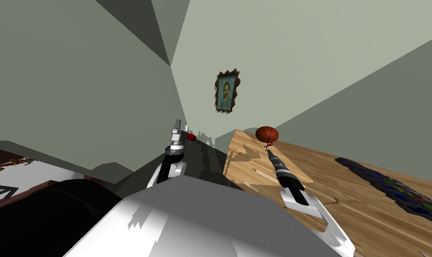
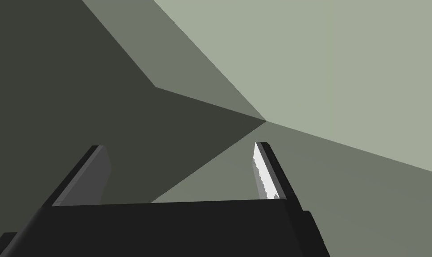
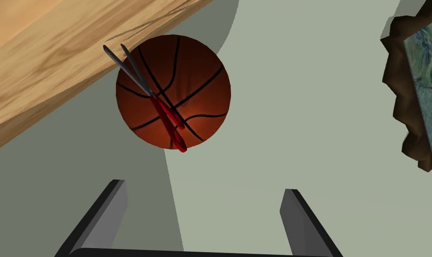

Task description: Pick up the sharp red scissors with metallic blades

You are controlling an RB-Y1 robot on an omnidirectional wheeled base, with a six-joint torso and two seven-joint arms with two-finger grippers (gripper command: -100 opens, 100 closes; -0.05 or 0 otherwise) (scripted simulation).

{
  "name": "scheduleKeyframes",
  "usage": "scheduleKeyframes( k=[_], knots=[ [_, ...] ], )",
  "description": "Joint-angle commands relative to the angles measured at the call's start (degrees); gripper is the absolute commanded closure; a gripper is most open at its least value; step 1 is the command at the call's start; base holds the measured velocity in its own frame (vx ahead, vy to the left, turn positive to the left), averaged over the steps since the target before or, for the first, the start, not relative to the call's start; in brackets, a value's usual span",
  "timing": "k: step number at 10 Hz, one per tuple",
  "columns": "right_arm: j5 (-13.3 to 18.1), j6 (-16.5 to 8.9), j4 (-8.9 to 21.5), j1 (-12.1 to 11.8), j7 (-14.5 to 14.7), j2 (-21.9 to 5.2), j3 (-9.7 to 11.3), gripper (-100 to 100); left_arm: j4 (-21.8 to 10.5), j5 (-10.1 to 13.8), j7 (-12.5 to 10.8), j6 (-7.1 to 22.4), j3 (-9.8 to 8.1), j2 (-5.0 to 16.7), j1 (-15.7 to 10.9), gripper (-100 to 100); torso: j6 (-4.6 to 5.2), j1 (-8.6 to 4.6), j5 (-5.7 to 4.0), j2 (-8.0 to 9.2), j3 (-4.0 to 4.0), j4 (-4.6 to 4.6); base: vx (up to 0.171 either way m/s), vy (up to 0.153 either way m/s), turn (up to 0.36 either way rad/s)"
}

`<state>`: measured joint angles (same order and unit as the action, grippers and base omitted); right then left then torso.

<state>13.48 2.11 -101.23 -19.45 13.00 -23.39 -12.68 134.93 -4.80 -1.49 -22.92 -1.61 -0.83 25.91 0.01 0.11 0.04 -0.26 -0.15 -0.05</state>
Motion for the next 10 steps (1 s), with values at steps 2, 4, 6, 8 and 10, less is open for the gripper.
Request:
scheduleKeyframes(
  k=[2, 4, 6, 8, 10],
  knots=[
    [3.0, -2.8, 4.0, 1.8, 3.3, -2.7, -0.3, -100, 0.0, 0.0, 0.0, 0.0, 0.0, 0.0, 0.0, 0, 0.0, -0.01, -0.01, -0.04, -0.03, -0.01, 0.088, 0.037, 0.051],
    [3.9, -3.7, 5.4, 2.4, 4.3, -3.8, -0.4, -100, 0.0, 0.0, 0.0, 0.0, 0.0, 0.0, 0.0, 0, 0.01, -0.08, -0.02, 0.02, 0.0, 0.0, 0.052, 0.017, 0.021],
    [5.8, -5.4, 8.2, 3.6, 6.4, -6.0, -0.4, -100, 0.0, 0.0, 0.0, 0.0, 0.0, 0.0, 0.0, 0, 0.01, -0.11, -0.03, 0.02, 0.01, 0.0, 0.081, 0.022, 0.043],
    [7.4, -6.9, 10.6, 4.6, 8.4, -8.0, -0.4, -100, 0.0, 0.0, 0.0, 0.0, 0.0, 0.0, 0.0, 0, 0.0, -0.08, -0.02, -0.07, -0.04, -0.02, 0.091, 0.019, 0.034],
    [8.9, -8.2, 12.7, 5.6, 10.1, -9.8, -0.3, -100, 0.0, 0.0, 0.0, 0.0, 0.0, 0.0, 0.0, 0, 0.01, -0.12, -0.03, -0.07, -0.05, -0.02, 0.083, 0.009, 0.026]
  ],
)
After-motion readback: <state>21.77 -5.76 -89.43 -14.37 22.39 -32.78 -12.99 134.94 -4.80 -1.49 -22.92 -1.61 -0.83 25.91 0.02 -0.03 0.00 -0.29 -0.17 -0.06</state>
